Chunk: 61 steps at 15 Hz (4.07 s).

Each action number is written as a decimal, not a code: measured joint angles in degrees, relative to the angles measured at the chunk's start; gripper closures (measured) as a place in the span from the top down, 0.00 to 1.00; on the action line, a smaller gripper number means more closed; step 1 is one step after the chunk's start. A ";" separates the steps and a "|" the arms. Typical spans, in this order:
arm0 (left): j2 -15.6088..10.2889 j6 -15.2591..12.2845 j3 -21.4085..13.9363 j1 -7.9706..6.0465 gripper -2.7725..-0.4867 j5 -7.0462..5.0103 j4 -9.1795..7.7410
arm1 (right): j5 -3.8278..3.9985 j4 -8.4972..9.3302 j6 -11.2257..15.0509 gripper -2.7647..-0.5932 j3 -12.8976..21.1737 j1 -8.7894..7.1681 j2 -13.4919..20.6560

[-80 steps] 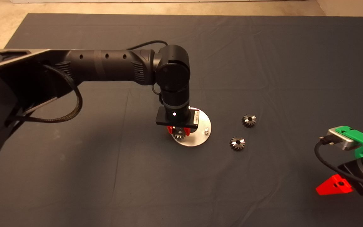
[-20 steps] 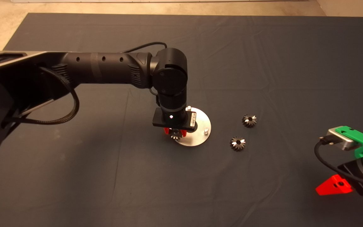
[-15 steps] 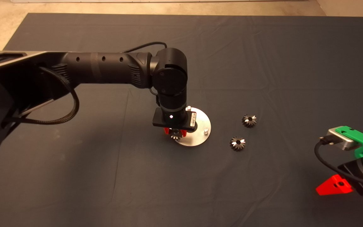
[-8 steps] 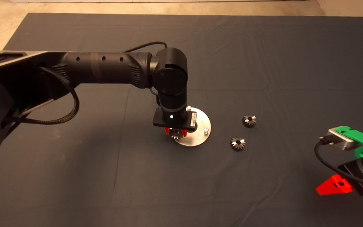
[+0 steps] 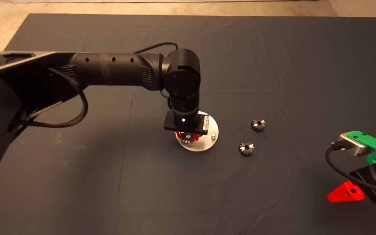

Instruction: Install three planetary gears onto the carrier pins

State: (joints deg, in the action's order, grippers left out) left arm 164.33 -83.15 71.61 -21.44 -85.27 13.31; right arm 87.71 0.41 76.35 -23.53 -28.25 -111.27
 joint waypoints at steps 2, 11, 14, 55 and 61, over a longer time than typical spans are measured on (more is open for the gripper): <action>-0.05 0.05 0.02 0.00 0.16 -0.26 0.00 | 0.00 0.00 0.00 0.99 0.00 0.00 0.02; -0.03 0.05 0.02 0.00 0.16 -1.84 0.00 | 0.00 0.00 0.00 0.99 0.00 0.00 -0.01; -0.02 0.05 0.05 0.00 0.16 -1.84 0.01 | 0.00 0.00 0.00 0.99 0.00 0.00 0.01; -2.70 -0.15 -3.43 -0.96 0.16 -2.05 0.49 | 0.00 0.00 0.00 0.99 0.00 0.02 -0.34; -2.41 -0.09 -2.32 -0.96 0.16 -2.05 0.49 | 0.00 0.00 0.00 0.99 0.00 0.02 -0.33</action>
State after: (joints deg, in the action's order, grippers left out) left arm 161.92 -83.24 69.29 -22.41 -87.32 13.80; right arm 87.71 0.41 76.35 -23.53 -28.22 -111.60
